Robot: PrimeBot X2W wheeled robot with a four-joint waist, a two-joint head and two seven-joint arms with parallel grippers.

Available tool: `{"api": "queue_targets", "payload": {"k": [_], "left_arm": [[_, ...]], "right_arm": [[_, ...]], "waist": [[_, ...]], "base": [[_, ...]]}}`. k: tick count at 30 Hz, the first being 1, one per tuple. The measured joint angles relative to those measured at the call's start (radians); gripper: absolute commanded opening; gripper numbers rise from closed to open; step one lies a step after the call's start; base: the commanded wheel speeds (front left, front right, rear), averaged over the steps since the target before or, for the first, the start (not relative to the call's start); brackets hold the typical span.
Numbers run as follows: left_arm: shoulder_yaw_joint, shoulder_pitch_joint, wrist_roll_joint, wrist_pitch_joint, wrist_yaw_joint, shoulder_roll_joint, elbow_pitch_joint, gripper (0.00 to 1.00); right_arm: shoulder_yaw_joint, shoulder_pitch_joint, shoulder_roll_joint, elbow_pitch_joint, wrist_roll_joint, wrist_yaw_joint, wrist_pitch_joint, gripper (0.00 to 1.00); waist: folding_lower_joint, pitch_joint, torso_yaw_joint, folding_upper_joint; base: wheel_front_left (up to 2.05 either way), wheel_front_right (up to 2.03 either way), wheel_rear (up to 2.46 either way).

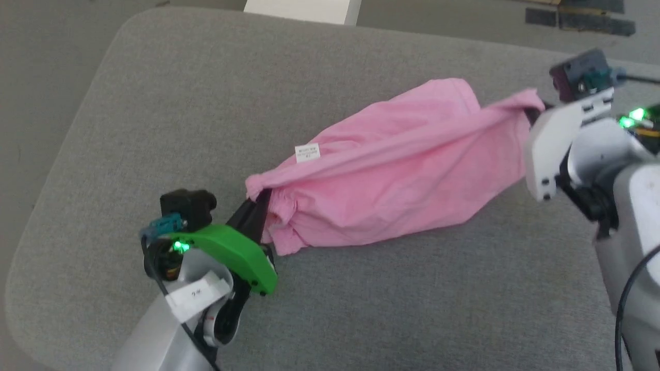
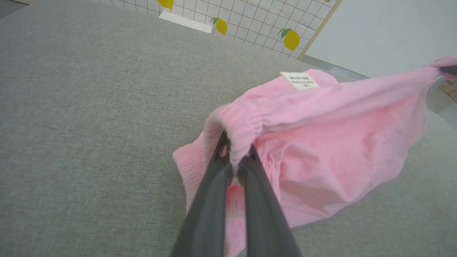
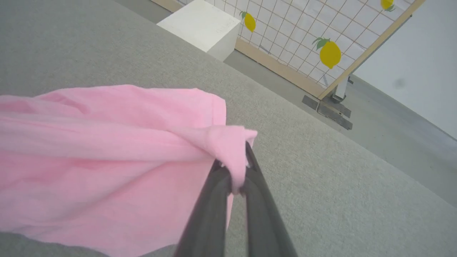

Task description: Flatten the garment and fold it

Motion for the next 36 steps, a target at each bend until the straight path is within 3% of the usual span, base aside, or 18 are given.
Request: {"api": "queue_targets", "payload": {"k": [12, 19, 24, 25, 26, 27, 28, 36], "left_arm": [[-0.012, -0.127, -0.017, 0.002, -0.016, -0.068, 0.162, 0.0], [-0.03, -0.164, -0.04, 0.018, -0.034, -0.096, 0.204, 0.0], [-0.041, -0.18, -0.049, 0.03, -0.049, -0.106, 0.224, 0.0], [-0.041, -0.182, -0.05, 0.031, -0.051, -0.107, 0.226, 0.24], [-0.04, -0.183, -0.053, 0.03, -0.051, -0.109, 0.228, 0.78], [-0.039, -0.183, -0.053, 0.025, -0.051, -0.11, 0.23, 1.0], [-0.039, -0.182, -0.053, 0.02, -0.051, -0.111, 0.231, 1.0], [-0.012, -0.133, -0.018, -0.142, -0.026, -0.091, 0.211, 1.0]], "right_arm": [[0.086, -0.306, 0.006, 0.383, -0.041, 0.0, -0.06, 0.0], [0.134, -0.393, 0.012, 0.542, -0.035, 0.0, 0.007, 0.0], [0.159, -0.428, 0.008, 0.59, -0.007, 0.0, 0.045, 0.0], [0.158, -0.431, 0.007, 0.596, 0.0, 0.0, 0.046, 0.0], [0.158, -0.432, 0.007, 0.601, 0.008, 0.0, 0.046, 0.29], [0.157, -0.432, 0.006, 0.603, 0.016, 0.0, 0.042, 0.75], [0.156, -0.431, 0.005, 0.606, 0.022, 0.0, 0.035, 1.0], [0.132, -0.333, 0.004, 0.56, 0.091, 0.0, -0.138, 1.0]], "waist": [[0.0001, 0.131, 0.068, 0.0], [0.0001, 0.183, 0.115, 0.0], [0.0001, 0.198, 0.137, 0.0], [0.0001, 0.198, 0.139, 0.0], [0.0001, 0.196, 0.139, 0.0], [0.0001, 0.193, 0.139, 0.0], [0.0001, 0.189, 0.139, 0.0], [0.0001, 0.117, 0.126, 0.0]], "base": [[0.0, 0.0, 0.0], [0.0, 0.0, 0.0], [0.0, 0.0, 0.0], [0.0, 0.0, 0.0], [0.0, 0.0, 0.0], [0.0, 0.0, 0.0], [0.0, 0.0, 0.0], [0.0, 0.0, 0.0]]}}
